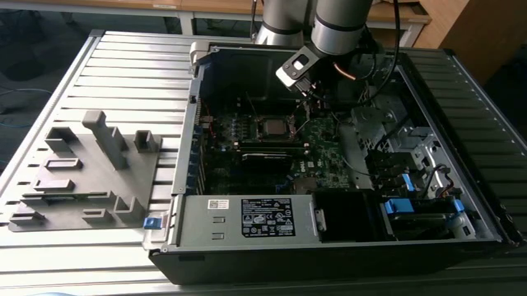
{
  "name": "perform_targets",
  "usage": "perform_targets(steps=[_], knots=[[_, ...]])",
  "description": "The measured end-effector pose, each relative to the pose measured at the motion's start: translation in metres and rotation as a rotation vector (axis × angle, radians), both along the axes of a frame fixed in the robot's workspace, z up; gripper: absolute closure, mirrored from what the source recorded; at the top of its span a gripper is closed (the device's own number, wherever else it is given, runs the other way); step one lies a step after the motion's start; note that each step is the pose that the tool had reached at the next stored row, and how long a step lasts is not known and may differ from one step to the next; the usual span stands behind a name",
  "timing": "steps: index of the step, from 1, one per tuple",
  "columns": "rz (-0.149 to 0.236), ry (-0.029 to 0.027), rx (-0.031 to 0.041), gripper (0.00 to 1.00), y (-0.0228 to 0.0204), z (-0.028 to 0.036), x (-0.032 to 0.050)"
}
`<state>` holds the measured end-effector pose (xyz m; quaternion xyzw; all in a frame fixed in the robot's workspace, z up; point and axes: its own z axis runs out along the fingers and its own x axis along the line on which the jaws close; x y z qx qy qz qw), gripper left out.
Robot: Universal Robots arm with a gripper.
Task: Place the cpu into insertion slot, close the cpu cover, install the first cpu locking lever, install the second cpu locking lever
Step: 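Close the cpu cover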
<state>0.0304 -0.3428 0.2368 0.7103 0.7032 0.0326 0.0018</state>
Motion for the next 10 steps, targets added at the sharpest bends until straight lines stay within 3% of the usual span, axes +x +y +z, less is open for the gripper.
perform_targets(steps=[5,10], knots=[[0.0,-0.0002,0.0,0.89,0.0,0.0,-0.0015],[0.0,-0.0055,0.0003,0.89,-0.0003,0.0,-0.011]])
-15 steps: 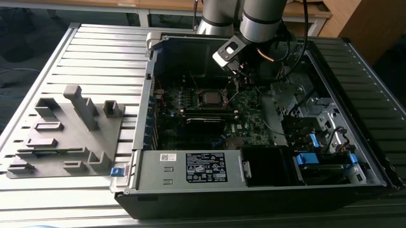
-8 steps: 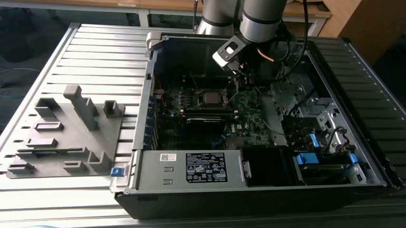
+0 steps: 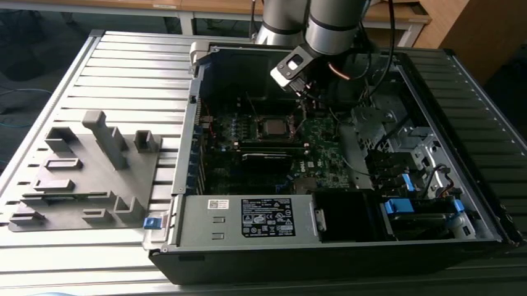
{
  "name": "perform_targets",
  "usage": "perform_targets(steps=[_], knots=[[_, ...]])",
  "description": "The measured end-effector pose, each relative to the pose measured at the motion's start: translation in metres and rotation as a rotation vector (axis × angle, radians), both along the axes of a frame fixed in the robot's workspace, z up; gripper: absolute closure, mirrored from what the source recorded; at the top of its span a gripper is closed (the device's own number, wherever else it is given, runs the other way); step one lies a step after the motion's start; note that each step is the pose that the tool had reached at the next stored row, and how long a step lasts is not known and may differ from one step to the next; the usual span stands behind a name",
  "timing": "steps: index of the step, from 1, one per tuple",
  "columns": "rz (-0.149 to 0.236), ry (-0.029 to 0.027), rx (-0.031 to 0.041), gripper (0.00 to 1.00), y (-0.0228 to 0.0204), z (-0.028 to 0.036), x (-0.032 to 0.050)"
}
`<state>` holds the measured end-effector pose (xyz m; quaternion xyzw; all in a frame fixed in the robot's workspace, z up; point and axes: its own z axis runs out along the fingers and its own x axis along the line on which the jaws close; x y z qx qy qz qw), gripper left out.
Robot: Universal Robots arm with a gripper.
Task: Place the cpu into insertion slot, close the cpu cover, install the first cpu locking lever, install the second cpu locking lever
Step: 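Close the cpu cover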
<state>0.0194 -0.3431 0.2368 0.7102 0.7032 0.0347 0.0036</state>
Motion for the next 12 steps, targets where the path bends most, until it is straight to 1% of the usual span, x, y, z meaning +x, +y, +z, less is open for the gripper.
perform_targets(steps=[4,6,12], knots=[[0.0,-0.0061,0.0001,0.89,-0.0002,0.0,-0.0088],[0.0,-0.0074,0.0002,0.89,-0.0002,0.0,-0.011],[0.0,-0.0088,0.0001,0.89,-0.0002,0.0,-0.0159]])
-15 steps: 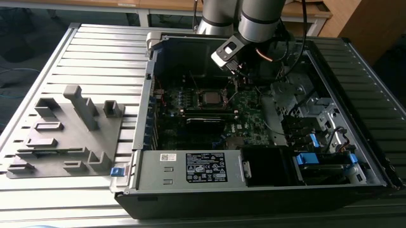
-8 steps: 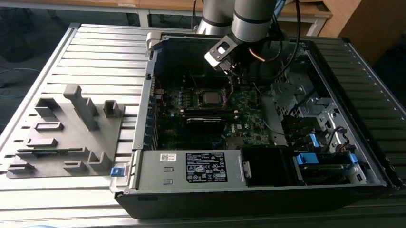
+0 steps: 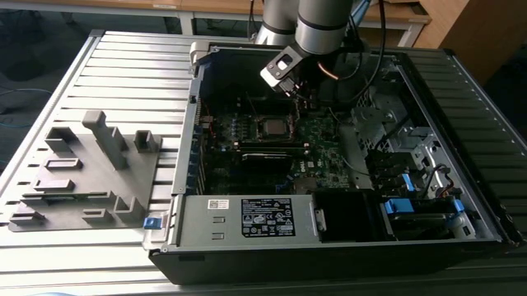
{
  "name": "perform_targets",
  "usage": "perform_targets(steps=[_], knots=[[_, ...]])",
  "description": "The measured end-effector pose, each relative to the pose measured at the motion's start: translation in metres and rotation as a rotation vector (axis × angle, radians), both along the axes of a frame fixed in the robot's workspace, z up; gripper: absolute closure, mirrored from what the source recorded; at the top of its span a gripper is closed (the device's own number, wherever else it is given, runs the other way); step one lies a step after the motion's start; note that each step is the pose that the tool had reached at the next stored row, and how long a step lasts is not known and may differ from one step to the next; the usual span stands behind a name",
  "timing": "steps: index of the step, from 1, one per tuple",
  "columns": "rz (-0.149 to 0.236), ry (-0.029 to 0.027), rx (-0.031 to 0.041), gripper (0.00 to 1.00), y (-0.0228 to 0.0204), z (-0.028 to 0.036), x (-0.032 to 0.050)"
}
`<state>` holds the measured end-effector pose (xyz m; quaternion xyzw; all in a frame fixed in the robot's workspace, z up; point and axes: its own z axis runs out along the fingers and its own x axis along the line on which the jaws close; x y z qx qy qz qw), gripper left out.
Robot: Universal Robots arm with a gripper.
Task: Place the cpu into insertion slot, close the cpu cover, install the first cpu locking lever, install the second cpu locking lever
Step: 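Close the cpu cover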
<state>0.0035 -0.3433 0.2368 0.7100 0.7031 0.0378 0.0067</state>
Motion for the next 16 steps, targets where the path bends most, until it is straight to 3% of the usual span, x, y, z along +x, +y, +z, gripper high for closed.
perform_targets(steps=[10,16], knots=[[0.0,-0.0028,-0.0001,0.89,0.0,0.0,-0.0139],[0.0,-0.0029,0.0,0.89,0.0,0.0,-0.0152]])
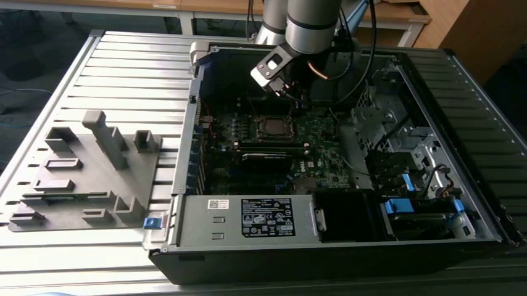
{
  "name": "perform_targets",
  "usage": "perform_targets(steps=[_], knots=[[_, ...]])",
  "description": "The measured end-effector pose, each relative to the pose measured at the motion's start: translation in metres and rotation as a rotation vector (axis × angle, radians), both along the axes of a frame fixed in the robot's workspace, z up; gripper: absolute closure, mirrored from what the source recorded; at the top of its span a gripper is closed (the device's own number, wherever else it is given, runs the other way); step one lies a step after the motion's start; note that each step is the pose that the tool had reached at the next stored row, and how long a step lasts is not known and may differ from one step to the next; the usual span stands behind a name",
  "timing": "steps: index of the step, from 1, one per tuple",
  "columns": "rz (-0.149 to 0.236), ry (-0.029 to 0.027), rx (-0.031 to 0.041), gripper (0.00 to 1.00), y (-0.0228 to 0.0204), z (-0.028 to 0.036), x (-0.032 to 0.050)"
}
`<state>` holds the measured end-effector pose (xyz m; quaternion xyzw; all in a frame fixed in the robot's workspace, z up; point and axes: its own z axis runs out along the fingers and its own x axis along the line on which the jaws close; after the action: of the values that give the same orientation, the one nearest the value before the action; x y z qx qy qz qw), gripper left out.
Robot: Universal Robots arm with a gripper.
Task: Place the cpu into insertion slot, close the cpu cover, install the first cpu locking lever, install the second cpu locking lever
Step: 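Close the cpu cover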
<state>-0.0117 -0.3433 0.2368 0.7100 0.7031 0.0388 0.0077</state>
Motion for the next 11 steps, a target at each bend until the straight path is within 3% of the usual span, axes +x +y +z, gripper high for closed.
perform_targets(steps=[8,11], knots=[[0.0,0.0004,0.0,0.89,0.0,0.0,-0.0001],[0.0,0.0057,-0.0007,0.89,0.0,0.0,-0.0001]])
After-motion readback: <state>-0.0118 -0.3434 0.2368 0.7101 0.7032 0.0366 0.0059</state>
